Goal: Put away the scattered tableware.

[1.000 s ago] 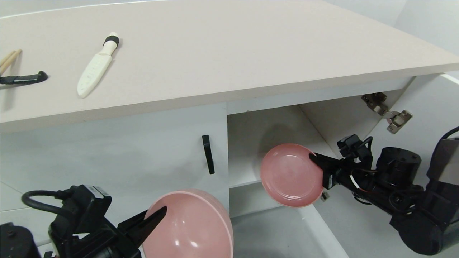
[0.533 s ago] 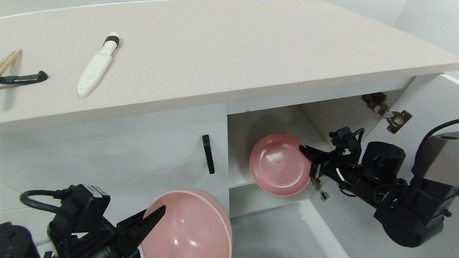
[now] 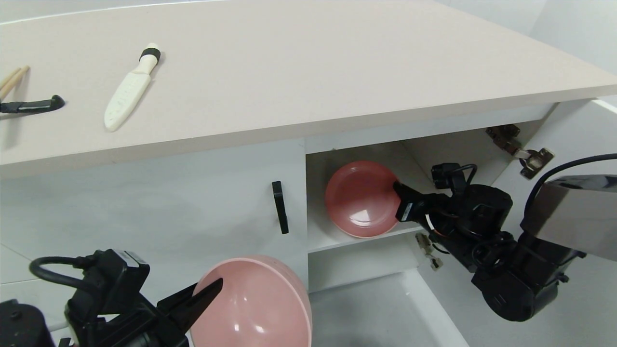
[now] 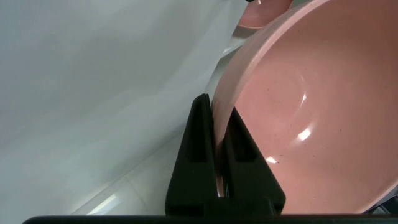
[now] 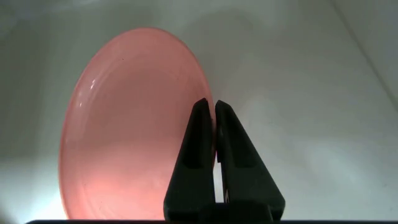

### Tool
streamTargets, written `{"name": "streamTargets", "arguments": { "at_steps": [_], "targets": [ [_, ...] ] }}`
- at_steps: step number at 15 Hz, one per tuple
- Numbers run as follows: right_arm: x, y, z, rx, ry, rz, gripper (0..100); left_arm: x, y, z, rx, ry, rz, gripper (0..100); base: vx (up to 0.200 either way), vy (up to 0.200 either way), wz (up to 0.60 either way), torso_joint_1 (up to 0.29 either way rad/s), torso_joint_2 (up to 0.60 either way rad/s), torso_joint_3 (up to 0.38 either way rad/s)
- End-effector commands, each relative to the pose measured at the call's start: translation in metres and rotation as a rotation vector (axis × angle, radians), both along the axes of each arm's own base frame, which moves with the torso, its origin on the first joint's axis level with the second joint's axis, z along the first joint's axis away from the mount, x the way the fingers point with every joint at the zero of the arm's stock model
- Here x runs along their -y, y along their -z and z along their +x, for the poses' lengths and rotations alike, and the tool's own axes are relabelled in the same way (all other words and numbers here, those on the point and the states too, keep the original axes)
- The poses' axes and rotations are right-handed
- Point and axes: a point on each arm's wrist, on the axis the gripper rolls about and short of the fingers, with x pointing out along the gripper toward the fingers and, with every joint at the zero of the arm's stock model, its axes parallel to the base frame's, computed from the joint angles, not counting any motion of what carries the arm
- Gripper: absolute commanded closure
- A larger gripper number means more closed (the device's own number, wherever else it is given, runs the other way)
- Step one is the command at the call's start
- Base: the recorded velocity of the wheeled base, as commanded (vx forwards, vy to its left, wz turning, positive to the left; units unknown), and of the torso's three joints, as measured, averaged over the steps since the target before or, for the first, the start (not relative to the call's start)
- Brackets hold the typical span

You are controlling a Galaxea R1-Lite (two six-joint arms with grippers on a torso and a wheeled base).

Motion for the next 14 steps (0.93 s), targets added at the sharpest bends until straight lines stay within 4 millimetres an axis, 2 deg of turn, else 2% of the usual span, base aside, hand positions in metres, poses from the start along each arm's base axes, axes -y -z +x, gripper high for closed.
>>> {"name": "streamTargets", "arguments": {
  "at_steps": [1,5,8,11,14],
  "targets": [
    [0.0,0.005,-0.001,-0.018,0.0,-0.003,100,0.001,0.0,0.0,-0.001,0.001,0.001,100,0.0,0.0,0.0,0.0,0.0,0.0],
    [-0.007,0.006,0.001,-0.036,-0.006,0.075,100,0.001,0.0,0.0,-0.003,0.001,0.001,100,0.0,0.0,0.0,0.0,0.0,0.0],
    [-0.01,0.014,0.012,-0.037,-0.001,0.09,100,0.001,0.001,0.0,-0.009,0.0,0.005,100,0.0,0.0,0.0,0.0,0.0,0.0],
    [-0.016,0.035,0.016,-0.085,-0.008,0.082,100,0.001,0.001,0.0,-0.008,0.0,0.004,100,0.0,0.0,0.0,0.0,0.0,0.0],
    [-0.023,0.04,0.027,-0.077,-0.01,0.122,100,0.001,0.002,0.0,-0.01,0.0,0.006,100,0.0,0.0,0.0,0.0,0.0,0.0]
  ]
}}
